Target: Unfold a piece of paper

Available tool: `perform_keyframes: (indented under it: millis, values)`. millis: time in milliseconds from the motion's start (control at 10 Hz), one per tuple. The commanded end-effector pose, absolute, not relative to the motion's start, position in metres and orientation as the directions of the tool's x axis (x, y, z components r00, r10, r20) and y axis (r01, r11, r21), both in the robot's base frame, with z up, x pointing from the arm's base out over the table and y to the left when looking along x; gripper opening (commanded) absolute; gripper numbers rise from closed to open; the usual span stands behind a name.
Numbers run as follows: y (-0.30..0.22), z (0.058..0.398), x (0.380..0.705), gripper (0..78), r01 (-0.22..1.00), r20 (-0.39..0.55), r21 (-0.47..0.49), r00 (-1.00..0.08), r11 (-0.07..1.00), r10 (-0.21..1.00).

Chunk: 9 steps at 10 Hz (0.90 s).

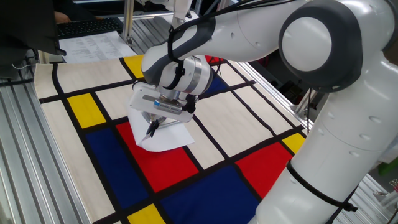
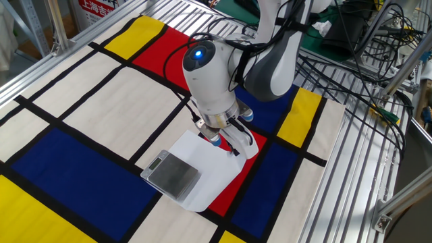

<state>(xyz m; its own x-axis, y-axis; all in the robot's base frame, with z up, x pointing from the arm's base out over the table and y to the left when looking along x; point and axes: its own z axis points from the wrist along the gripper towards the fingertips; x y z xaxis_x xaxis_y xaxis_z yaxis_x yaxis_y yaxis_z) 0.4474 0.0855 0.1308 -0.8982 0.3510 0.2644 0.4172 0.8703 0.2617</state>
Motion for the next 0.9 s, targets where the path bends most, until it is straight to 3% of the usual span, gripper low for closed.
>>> perform_keyframes:
  millis: [100, 600, 700, 900]
  values:
    - [0.0855, 0.1318, 0.4483, 1.1, 0.413, 0.262, 0.262, -0.9, 0.872, 0.348]
    - [0.0855, 0.1318, 0.4483, 1.1, 0.424, 0.257, 0.238, -0.895, 0.874, 0.365]
    - [0.0855, 0.1318, 0.4483, 77.4, 0.424, 0.256, 0.237, -0.895, 0.874, 0.365]
    - [0.0855, 0.1318, 0.4483, 77.4, 0.424, 0.256, 0.237, -0.895, 0.874, 0.365]
